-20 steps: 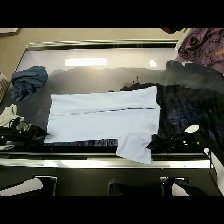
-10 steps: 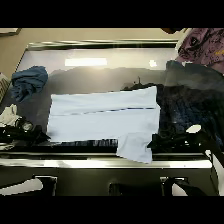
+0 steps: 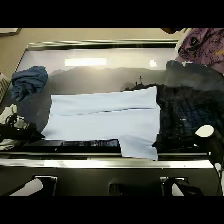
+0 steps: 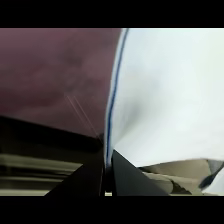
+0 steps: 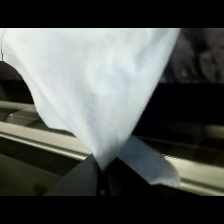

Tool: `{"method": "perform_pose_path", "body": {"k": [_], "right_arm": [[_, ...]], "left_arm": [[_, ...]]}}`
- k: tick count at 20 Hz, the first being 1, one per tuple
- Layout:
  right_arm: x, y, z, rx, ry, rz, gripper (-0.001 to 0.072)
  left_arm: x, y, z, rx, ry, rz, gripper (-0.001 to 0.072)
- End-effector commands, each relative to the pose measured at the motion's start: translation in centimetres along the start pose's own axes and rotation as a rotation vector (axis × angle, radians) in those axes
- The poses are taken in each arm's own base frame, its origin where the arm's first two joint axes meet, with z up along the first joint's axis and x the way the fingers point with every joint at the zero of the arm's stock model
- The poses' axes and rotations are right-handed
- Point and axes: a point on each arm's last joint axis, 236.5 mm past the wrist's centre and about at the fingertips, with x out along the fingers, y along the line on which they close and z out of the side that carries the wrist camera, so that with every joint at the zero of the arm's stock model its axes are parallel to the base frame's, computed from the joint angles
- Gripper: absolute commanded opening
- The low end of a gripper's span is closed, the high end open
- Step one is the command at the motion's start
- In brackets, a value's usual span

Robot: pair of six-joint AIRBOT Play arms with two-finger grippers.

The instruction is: Fold the clothes and pants, and hang the long-sleeved shirts on hangers.

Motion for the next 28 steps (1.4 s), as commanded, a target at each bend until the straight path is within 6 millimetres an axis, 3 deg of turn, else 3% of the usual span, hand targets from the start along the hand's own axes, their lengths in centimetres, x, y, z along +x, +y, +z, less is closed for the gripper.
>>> {"method": "perform_pose_path", "body": {"k": [1, 3, 5, 11, 15, 18, 23, 28], "right_arm": [[-2.5, 0.6, -3.9, -0.033, 0.026, -0.048, 0.0027], [-3.4, 0.4, -5.2, -0.066, 0.023, -0.083, 0.0027], [-4.3, 0.1, -4.2, -0.085, -0.023, -0.117, 0.0027], [-5.6, 2.0, 6.1, -0.156, -0.175, -0.080, 0.0027], [-3.7, 3.6, 12.3, -0.263, -0.163, -0.114, 0.0027], [-2.9, 2.5, 16.8, -0.263, -0.163, -0.201, 0.0027], [-2.6, 2.2, 22.2, -0.239, -0.193, -0.225, 0.0028], [-0.9, 1.4, 24.4, -0.220, -0.178, -0.226, 0.0028]], "left_arm": [[-3.0, -0.4, -1.3, -0.001, -0.087, 0.049, 0.0021], [-3.8, -1.2, -1.3, 0.019, -0.133, 0.047, 0.0021], [-3.5, -2.3, -1.0, 0.062, -0.148, 0.038, 0.0021], [-3.6, -6.8, 4.9, 0.201, -0.352, 0.028, 0.0020], [-2.0, -8.7, 9.0, 0.235, -0.396, 0.031, 0.0020], [-0.2, -9.4, 11.5, 0.241, -0.382, 0.040, 0.0020], [2.4, -10.9, 15.3, 0.264, -0.347, 0.049, 0.0020], [4.7, -12.8, 18.0, 0.298, -0.325, 0.049, 0.0021]]}}
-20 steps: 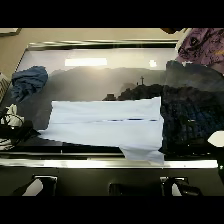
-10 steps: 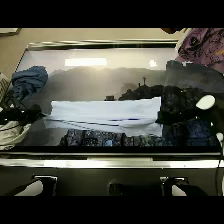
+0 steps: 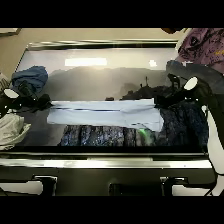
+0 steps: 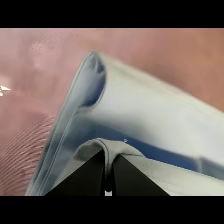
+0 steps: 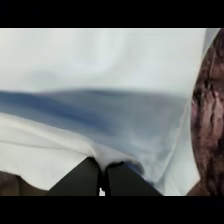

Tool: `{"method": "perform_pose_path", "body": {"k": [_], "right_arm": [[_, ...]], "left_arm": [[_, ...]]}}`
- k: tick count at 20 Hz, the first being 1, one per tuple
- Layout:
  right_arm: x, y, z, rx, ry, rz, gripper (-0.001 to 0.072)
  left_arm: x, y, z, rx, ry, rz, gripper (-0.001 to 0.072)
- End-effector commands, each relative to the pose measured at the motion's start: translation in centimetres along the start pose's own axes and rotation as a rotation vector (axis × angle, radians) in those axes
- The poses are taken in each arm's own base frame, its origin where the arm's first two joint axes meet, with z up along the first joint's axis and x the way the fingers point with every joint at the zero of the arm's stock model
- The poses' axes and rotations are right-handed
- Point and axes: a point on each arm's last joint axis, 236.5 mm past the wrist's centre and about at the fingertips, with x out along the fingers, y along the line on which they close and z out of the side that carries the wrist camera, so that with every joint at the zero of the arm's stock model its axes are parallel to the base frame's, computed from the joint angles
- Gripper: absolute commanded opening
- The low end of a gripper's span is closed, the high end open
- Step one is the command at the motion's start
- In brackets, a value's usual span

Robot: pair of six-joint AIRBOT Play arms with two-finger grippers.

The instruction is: Fold the clothes and pants, and hang the long-sleeved shirts on hangers.

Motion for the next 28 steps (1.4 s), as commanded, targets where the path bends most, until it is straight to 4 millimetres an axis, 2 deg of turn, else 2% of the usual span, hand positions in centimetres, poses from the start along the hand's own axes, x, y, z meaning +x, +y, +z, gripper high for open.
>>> {"method": "perform_pose_path", "body": {"k": [1, 4, 5, 6, 7, 8, 10, 11, 12, 14, 16, 20, 23, 28], "right_arm": [[1.8, -0.9, 1.3, 0.018, 0.003, -0.010, 0.0028], [3.6, -1.5, 0.8, 0.036, 0.043, -0.011, 0.0031], [3.9, -1.6, 0.7, 0.044, 0.049, -0.010, 0.0039], [3.9, -1.6, 0.7, 0.071, 0.048, -0.007, 0.0119], [3.4, -1.4, 0.9, 0.119, 0.049, 0.010, 0.0295], [2.5, -0.9, 1.2, 0.156, 0.049, 0.052, 0.0398], [0.0, -0.6, 2.1, 0.184, 0.042, 0.143, 0.0479], [-1.6, -1.6, 2.3, 0.190, 0.036, 0.162, 0.0540], [-2.8, -3.1, 2.1, 0.201, 0.028, 0.161, 0.0617], [-3.9, -6.3, 0.9, 0.235, 0.046, 0.169, 0.0672], [-3.6, -7.8, 0.2, 0.282, 0.037, 0.225, 0.0679], [-0.2, -7.8, -1.5, 0.308, 0.083, 0.335, 0.0682], [1.7, -6.9, -1.1, 0.322, 0.092, 0.440, 0.0682], [4.1, -6.8, -1.6, 0.331, 0.130, 0.480, 0.0680]], "left_arm": [[2.5, -0.7, 1.1, 0.019, 0.024, -0.003, 0.0021], [3.8, -0.5, 0.6, 0.019, 0.053, 0.001, 0.0032], [3.8, -0.6, 0.6, 0.020, 0.051, 0.001, 0.0097], [3.7, -0.8, 0.8, 0.020, 0.046, -0.003, 0.0219], [3.4, -1.1, 1.1, 0.021, 0.047, -0.008, 0.0405], [2.9, -1.4, 1.4, 0.029, 0.047, -0.013, 0.0541], [1.2, -2.4, 2.7, 0.049, 0.035, -0.027, 0.0563], [0.0, -2.8, 3.4, 0.064, 0.029, -0.030, 0.0618], [-1.2, -3.1, 4.0, 0.079, 0.021, -0.030, 0.0642], [-3.6, -3.4, 5.3, 0.102, -0.011, -0.023, 0.0662], [-5.3, -3.6, 6.1, 0.107, -0.046, -0.026, 0.0662], [-6.2, -3.8, 6.2, 0.111, -0.053, -0.029, 0.0662], [-6.2, -3.7, 5.9, 0.112, -0.040, -0.028, 0.0661], [-6.1, -3.7, 5.8, 0.112, -0.036, -0.028, 0.0661]]}}
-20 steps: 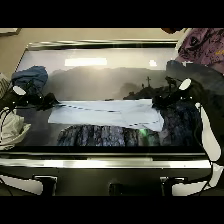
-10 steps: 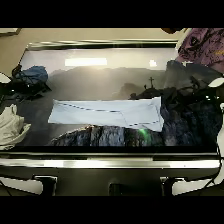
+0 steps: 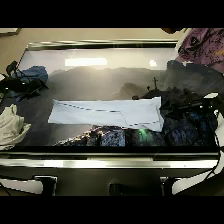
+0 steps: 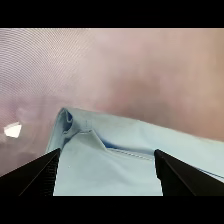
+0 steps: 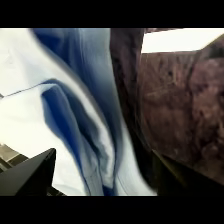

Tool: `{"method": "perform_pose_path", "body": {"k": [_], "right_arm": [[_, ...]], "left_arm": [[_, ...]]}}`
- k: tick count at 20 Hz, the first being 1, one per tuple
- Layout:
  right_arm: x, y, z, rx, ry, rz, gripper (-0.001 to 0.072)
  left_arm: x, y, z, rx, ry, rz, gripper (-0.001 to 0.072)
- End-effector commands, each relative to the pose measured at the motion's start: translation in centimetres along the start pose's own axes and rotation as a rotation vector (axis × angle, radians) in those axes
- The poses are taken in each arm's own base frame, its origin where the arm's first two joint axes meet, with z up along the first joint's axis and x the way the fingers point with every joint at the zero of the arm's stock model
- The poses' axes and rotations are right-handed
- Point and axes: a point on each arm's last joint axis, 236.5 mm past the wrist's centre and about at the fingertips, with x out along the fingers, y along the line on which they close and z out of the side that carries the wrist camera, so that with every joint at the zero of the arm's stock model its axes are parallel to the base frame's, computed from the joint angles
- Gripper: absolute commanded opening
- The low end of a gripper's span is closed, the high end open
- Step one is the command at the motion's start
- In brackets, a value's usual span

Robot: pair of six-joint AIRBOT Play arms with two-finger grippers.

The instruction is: Fold the clothes and pants, and hang the long-sleeved shirts on hangers.

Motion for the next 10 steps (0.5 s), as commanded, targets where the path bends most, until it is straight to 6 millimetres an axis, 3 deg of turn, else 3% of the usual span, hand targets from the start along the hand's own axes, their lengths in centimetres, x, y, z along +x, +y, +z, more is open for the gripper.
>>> {"method": "perform_pose_path", "body": {"k": [1, 6, 7, 8, 9, 10], "right_arm": [[1.8, -0.3, -0.1, -0.009, 0.030, 0.034, 0.0679], [5.0, 1.8, -1.3, -0.081, 0.098, 0.018, 0.0634], [5.5, 2.0, -1.5, -0.096, 0.107, 0.004, 0.0547], [5.9, 2.1, -1.6, -0.104, 0.113, -0.009, 0.0377], [6.2, 2.2, -1.7, -0.099, 0.119, -0.019, 0.0158], [6.0, 2.4, -1.8, -0.094, 0.118, -0.023, 0.0034]], "left_arm": [[-0.1, 0.0, -0.1, 0.000, 0.003, 0.000, 0.0661], [-0.1, -0.1, -0.1, 0.000, 0.003, -0.002, 0.0661], [-0.1, -0.2, -0.1, -0.001, 0.003, -0.004, 0.0661], [-0.1, -0.2, -0.1, -0.001, 0.003, -0.006, 0.0661], [-0.1, -0.6, -0.1, -0.007, 0.003, -0.022, 0.0661], [-0.1, -1.2, 0.0, -0.017, 0.002, -0.047, 0.0657]]}}
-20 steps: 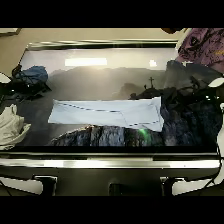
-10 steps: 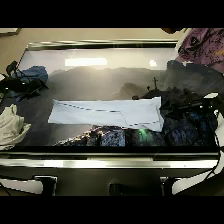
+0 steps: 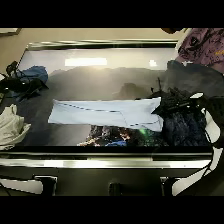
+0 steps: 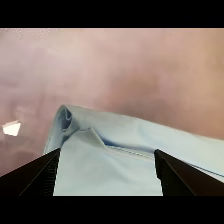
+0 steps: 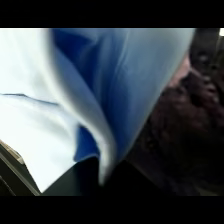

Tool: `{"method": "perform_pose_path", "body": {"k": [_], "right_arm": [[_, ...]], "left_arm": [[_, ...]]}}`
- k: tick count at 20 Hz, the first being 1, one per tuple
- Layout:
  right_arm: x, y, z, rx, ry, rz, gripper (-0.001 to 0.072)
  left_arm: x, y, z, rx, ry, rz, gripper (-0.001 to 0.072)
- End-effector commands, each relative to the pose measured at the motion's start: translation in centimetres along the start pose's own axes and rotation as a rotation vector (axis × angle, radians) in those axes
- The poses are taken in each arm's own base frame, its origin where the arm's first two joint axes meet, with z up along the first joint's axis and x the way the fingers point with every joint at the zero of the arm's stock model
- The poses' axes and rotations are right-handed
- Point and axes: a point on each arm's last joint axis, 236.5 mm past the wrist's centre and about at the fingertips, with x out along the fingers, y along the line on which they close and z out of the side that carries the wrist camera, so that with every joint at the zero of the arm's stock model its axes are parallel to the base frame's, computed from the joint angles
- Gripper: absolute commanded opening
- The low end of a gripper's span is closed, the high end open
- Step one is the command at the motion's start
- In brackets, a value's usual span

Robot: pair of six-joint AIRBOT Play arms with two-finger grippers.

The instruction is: Fold the clothes and pants, and hang the long-sleeved shirts on hangers.

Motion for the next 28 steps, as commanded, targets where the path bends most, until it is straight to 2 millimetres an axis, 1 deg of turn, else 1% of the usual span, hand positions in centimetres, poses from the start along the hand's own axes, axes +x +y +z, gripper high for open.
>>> {"method": "perform_pose_path", "body": {"k": [1, 2, 3, 5, 7, 9, 12, 14, 16, 18, 20, 22, 24, 26, 28], "right_arm": [[0.2, 1.2, -0.2, 0.011, 0.004, -0.018, 0.0029], [-0.9, 1.5, 0.0, 0.021, -0.019, -0.041, 0.0029], [-2.2, 1.9, 0.1, 0.029, -0.047, -0.084, 0.0028], [-5.2, 3.1, -0.4, 0.030, -0.083, -0.166, 0.0028], [-8.6, 4.5, -1.0, 0.037, -0.132, -0.244, 0.0028], [-11.9, 6.3, -1.5, 0.038, -0.199, -0.305, 0.0028], [-16.4, 8.7, -2.6, 0.009, -0.268, -0.385, 0.0028], [-18.9, 9.9, -3.5, -0.006, -0.291, -0.435, 0.0028], [-21.0, 11.2, -4.1, -0.028, -0.317, -0.468, 0.0028], [-22.6, 12.6, -4.3, -0.050, -0.348, -0.480, 0.0028], [-23.8, 13.6, -4.6, -0.066, -0.368, -0.489, 0.0028], [-24.4, 14.1, -4.7, -0.067, -0.381, -0.491, 0.0029], [-24.4, 14.2, -4.9, -0.062, -0.380, -0.490, 0.0029], [-24.4, 14.2, -5.1, -0.057, -0.372, -0.491, 0.0029], [-24.3, 14.1, -5.3, -0.055, -0.364, -0.491, 0.0029]], "left_arm": [[0.0, -1.8, 0.0, -0.024, -0.001, -0.070, 0.0527], [0.1, -2.7, -0.2, -0.026, 0.007, -0.095, 0.0139], [0.6, -3.8, -0.6, -0.024, 0.017, -0.106, 0.0022], [2.5, -6.4, -2.2, -0.052, 0.073, -0.119, 0.0021], [5.5, -10.0, -5.2, -0.033, 0.155, -0.131, 0.0022], [8.9, -14.9, -9.1, 0.043, 0.231, -0.166, 0.0021], [13.4, -22.9, -15.1, 0.068, 0.296, -0.261, 0.0021], [15.5, -28.2, -19.2, 0.047, 0.337, -0.355, 0.0021], [16.8, -32.9, -22.8, 0.005, 0.377, -0.444, 0.0021], [17.8, -37.0, -25.7, -0.032, 0.409, -0.519, 0.0021], [18.4, -40.7, -28.2, -0.052, 0.441, -0.585, 0.0021], [19.1, -43.6, -30.9, -0.067, 0.490, -0.634, 0.0021], [20.2, -45.2, -33.2, -0.097, 0.534, -0.635, 0.0021], [21.4, -46.1, -34.9, -0.146, 0.569, -0.623, 0.0021], [22.5, -46.2, -35.7, -0.216, 0.576, -0.599, 0.0021]]}}
